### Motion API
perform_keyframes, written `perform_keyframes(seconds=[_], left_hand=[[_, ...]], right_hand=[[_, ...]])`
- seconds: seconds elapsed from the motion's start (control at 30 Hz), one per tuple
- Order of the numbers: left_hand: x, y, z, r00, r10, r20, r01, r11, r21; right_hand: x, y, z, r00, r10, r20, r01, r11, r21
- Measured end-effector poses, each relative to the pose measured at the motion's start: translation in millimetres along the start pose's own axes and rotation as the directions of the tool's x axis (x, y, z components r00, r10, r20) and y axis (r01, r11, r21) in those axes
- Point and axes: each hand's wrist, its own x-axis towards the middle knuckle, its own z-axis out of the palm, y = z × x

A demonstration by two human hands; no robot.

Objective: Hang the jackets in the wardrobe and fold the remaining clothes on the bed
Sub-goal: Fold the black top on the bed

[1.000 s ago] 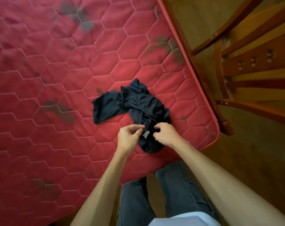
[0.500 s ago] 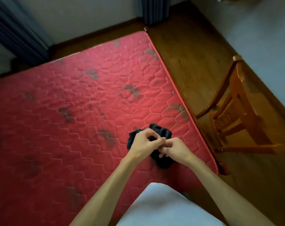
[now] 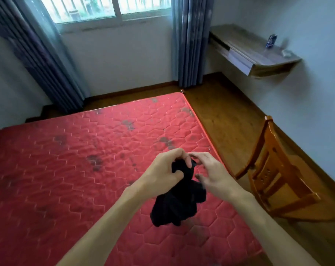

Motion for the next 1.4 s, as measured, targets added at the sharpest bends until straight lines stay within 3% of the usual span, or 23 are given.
perform_keyframes(seconds=[0.1, 0.23, 0.43, 0.53, 0.67, 0.77, 0.87, 0.97, 1.03, 1.13, 1.23, 1.4], left_hand=[[-10, 19, -21, 0.996, 0.08, -0.041, -0.079, 0.996, 0.033], [-17, 17, -54, 0.966, 0.165, -0.198, -0.123, 0.97, 0.21], [-24, -31, -100, 0.926, 0.105, -0.363, 0.088, 0.875, 0.477], [-25, -62, -115, 0.892, 0.044, -0.45, 0.229, 0.813, 0.535], [-32, -85, -128, 0.808, -0.111, -0.579, 0.42, 0.798, 0.432], [-35, -95, -140, 0.725, -0.291, -0.624, 0.527, 0.818, 0.232], [-33, -86, -145, 0.742, -0.461, -0.487, 0.476, 0.873, -0.103], [-30, -67, -141, 0.766, -0.494, -0.411, 0.447, 0.869, -0.213], [-24, -58, -136, 0.772, -0.477, -0.42, 0.444, 0.878, -0.181], [-8, -40, -125, 0.835, -0.411, -0.367, 0.418, 0.906, -0.064], [7, -21, -113, 0.889, -0.38, -0.256, 0.393, 0.92, -0.001], [20, 4, -110, 0.887, -0.359, -0.292, 0.362, 0.931, -0.043]], right_hand=[[13, -26, 9, 0.988, -0.15, 0.047, 0.147, 0.987, 0.068], [37, -43, 1, 0.982, -0.183, -0.042, 0.186, 0.978, 0.094], [67, -72, -37, 0.915, -0.277, -0.291, 0.308, 0.949, 0.063], [77, -85, -48, 0.895, -0.234, -0.379, 0.308, 0.94, 0.148], [91, -88, -73, 0.875, -0.175, -0.452, 0.299, 0.929, 0.219], [102, -79, -88, 0.878, -0.147, -0.455, 0.259, 0.946, 0.193], [110, -69, -96, 0.866, -0.113, -0.488, 0.234, 0.953, 0.193], [113, -67, -110, 0.857, -0.029, -0.515, 0.203, 0.937, 0.285], [115, -65, -115, 0.906, -0.051, -0.42, 0.177, 0.947, 0.266], [121, -49, -93, 0.991, -0.115, -0.065, 0.121, 0.988, 0.097], [125, -20, -39, 0.96, -0.068, 0.273, 0.069, 0.998, 0.007], [120, 1, 48, 0.867, -0.111, 0.485, 0.153, 0.987, -0.048]])
